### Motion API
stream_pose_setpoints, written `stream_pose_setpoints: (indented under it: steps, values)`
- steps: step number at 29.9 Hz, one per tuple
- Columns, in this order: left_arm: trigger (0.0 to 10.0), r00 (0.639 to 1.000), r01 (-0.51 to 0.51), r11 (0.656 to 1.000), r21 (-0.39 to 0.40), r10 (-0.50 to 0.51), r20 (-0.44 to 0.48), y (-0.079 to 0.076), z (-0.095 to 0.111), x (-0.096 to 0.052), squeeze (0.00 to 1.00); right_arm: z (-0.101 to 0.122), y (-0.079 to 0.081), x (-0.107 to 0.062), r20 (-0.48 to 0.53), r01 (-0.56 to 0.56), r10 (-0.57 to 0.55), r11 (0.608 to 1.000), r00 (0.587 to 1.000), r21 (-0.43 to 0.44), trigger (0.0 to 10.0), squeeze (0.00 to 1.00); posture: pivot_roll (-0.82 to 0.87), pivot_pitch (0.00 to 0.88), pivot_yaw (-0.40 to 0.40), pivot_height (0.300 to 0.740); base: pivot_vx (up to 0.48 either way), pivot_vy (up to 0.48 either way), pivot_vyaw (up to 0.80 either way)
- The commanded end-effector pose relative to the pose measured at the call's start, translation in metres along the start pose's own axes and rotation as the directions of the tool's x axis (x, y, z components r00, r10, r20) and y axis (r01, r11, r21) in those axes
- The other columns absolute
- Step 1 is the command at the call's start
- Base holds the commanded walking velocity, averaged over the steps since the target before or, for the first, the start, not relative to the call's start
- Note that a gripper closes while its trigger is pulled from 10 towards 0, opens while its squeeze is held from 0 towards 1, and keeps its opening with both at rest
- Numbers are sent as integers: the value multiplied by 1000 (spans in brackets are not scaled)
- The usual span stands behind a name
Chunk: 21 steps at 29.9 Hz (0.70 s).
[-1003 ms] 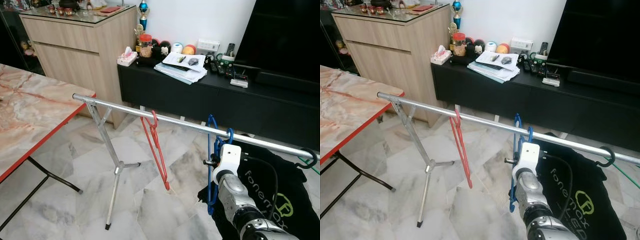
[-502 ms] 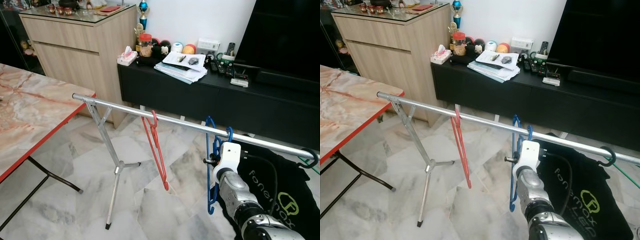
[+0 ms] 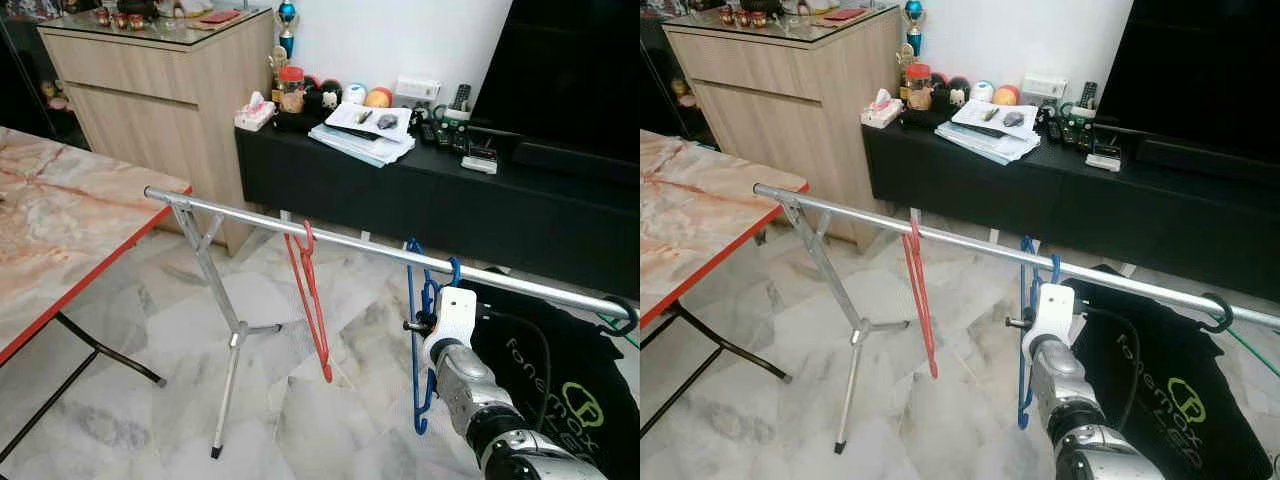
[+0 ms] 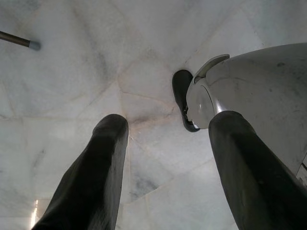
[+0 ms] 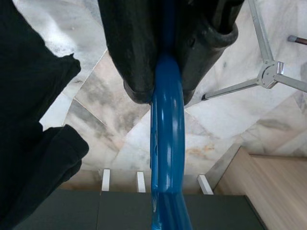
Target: Hang hanger
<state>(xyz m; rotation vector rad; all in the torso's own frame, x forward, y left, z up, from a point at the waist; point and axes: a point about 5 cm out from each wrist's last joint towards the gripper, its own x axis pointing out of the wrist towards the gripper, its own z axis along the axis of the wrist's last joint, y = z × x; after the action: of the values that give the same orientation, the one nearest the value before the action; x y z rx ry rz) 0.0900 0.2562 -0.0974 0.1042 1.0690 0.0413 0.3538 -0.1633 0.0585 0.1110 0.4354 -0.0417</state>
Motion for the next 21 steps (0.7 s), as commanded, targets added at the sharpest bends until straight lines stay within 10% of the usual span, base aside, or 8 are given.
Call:
stream_pose_setpoints:
  steps: [1,5,6,7,8,21]
  values:
    - [10000,999,3,1000,3,-3,-33,-2,-8,-2,0,-13,3,-2,-35,-9,9,1000,999,-10,10000,0,-26,87,-16,740,0,0,0]
    - [10000,999,0,1000,3,0,-32,-1,-8,-2,0,-18,6,-3,-37,-21,21,1000,999,-18,10000,373,-33,88,-11,740,0,0,0]
    - [10000,999,-1,1000,6,1,-32,-1,-9,-2,0,-17,8,-4,-15,-31,31,999,999,-11,10000,757,-35,85,-10,740,0,0,0]
    - [10000,999,-1,1000,6,1,-32,-1,-9,-2,0,-17,8,-4,-15,-31,31,999,999,-11,10000,757,-35,85,-10,740,0,0,0]
    - [10000,999,-1,1000,7,1,-33,-1,-9,-2,0,-17,8,-4,-2,-37,37,999,999,-8,10000,1000,-34,83,-8,740,0,0,0]
    - [10000,999,0,1000,26,1,-35,0,-9,-2,0,-18,5,-9,124,-28,25,999,992,23,10000,1000,-37,52,-1,740,0,0,0]
